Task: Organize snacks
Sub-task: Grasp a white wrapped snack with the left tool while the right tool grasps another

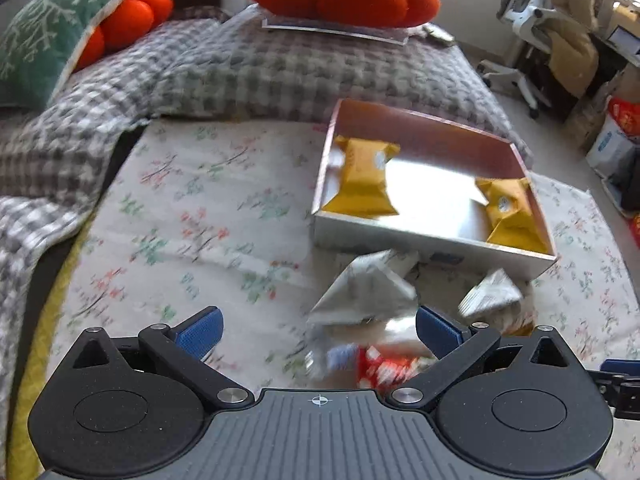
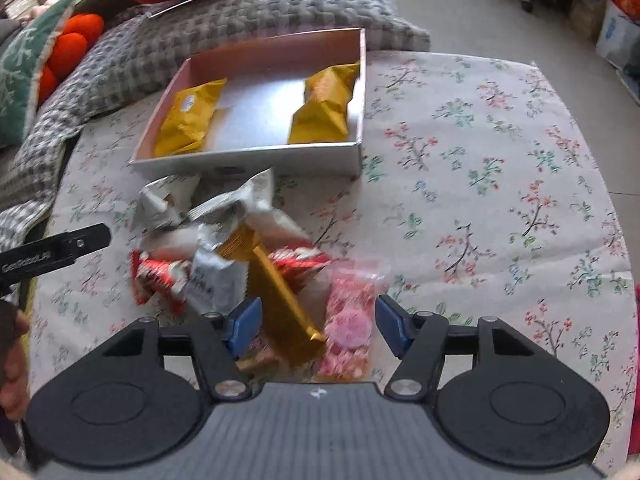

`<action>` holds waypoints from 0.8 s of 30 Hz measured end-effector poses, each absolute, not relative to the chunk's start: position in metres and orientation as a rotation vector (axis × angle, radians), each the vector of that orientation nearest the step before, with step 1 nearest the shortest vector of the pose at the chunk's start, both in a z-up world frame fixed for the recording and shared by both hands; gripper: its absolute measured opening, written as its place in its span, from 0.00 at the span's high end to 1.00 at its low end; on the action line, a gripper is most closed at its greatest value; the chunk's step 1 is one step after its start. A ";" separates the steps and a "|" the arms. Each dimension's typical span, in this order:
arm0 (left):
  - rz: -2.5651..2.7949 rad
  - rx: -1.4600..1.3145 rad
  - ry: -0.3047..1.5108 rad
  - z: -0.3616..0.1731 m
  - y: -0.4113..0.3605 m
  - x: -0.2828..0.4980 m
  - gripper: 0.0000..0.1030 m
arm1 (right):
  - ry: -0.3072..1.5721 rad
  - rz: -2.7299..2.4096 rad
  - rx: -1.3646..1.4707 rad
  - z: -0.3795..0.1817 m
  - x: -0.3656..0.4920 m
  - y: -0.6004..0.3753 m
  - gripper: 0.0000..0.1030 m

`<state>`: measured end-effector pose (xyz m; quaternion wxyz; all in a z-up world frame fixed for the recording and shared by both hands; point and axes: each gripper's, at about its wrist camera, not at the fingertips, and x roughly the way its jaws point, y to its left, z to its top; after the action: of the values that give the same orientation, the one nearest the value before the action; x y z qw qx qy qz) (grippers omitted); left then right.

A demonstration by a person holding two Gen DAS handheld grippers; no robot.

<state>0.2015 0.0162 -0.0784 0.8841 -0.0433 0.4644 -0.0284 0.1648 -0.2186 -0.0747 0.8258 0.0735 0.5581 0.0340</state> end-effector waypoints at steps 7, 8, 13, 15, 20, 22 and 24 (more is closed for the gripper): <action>-0.070 -0.068 0.990 -0.097 -0.003 0.231 0.01 | 1.153 0.124 0.247 -0.080 0.187 -0.216 0.42; -0.066 -0.070 0.999 -0.101 -0.004 0.236 0.01 | 1.144 0.134 0.252 -0.080 0.190 -0.214 0.42; -0.065 -0.061 1.001 -0.113 -0.009 0.252 0.01 | 1.109 0.185 0.216 -0.085 0.207 -0.197 0.42; -0.081 -0.048 1.006 -0.118 -0.011 0.257 0.02 | 1.106 0.200 0.211 -0.089 0.215 -0.193 0.45; -0.101 0.005 1.048 -0.136 -0.014 0.268 0.13 | 1.131 0.265 0.178 -0.107 0.231 -0.181 0.45; -0.129 -0.029 1.061 -0.139 -0.010 0.270 0.22 | 1.149 0.298 0.188 -0.110 0.233 -0.178 0.45; -0.143 -0.060 1.068 -0.140 -0.007 0.272 0.33 | 1.153 0.323 0.178 -0.111 0.235 -0.175 0.48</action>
<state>0.2719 -0.0070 -0.1399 0.8579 -0.0285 0.5085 -0.0680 0.2351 -0.1751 -0.1112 0.8224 0.0835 0.5419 0.1518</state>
